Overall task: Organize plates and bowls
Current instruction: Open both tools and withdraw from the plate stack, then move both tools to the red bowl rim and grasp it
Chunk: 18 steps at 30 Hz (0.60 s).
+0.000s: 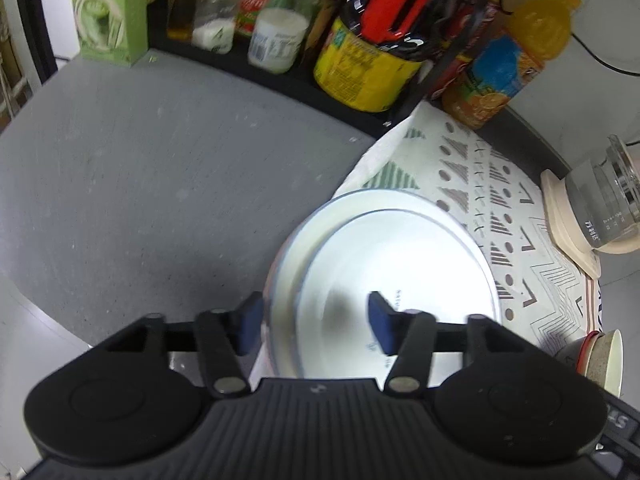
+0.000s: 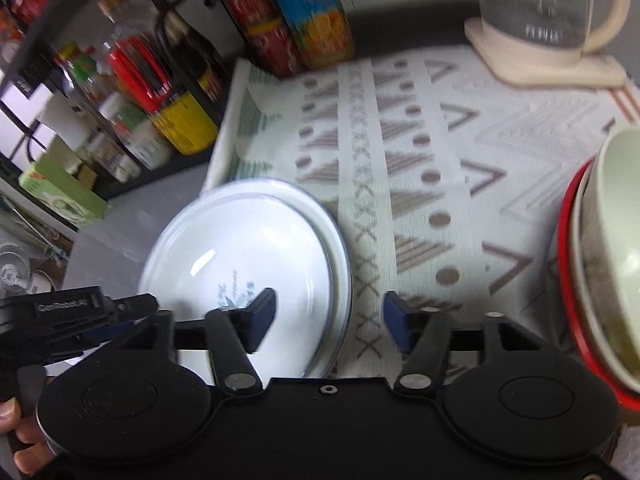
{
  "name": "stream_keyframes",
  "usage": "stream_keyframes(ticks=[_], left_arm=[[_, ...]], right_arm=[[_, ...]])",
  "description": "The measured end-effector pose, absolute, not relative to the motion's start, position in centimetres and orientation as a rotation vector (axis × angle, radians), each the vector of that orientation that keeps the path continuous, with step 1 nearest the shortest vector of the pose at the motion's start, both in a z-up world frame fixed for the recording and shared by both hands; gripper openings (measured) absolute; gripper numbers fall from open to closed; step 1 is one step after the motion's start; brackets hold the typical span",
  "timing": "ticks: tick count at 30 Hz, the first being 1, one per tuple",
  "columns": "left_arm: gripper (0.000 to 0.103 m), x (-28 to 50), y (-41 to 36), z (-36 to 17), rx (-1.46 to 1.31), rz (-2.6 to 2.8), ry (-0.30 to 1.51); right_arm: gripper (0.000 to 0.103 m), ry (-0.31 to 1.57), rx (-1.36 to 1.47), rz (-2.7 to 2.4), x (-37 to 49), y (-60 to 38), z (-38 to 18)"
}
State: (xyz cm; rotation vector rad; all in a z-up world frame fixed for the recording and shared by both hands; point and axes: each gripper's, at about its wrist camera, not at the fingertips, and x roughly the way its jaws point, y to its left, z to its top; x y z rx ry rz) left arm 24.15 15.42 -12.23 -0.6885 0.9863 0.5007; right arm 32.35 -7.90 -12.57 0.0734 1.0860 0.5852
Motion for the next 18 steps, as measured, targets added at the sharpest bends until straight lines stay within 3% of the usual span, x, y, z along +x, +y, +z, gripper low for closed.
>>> stream_keyframes(ticks=[2,5,9,16,18], left_arm=[[0.074,24.4,14.7,-11.5,-0.683,0.502,0.965],[0.081,25.3,13.6,-10.5,-0.667,0.513,0.965],[0.088,25.9,11.8,-9.1,-0.66,0.496,0.932],[0.102,28.4,8.2,-7.3,-0.609,0.457,0.934],[0.102,29.2,7.0,-6.8,-0.602,0.441,0.928]], right_arm=[[0.08,1.054,0.072,0.609,32.4,-8.4,-11.5],[0.096,0.997,0.063,0.649,32.6,-9.2,-10.0],[0.103,0.962,0.077,0.653,33.4,-10.9,-8.6],[0.103,0.928,0.109,0.665,34.8,-14.5,-6.6],[0.103,0.908,0.102,0.665,35.1,-15.6,-6.2]])
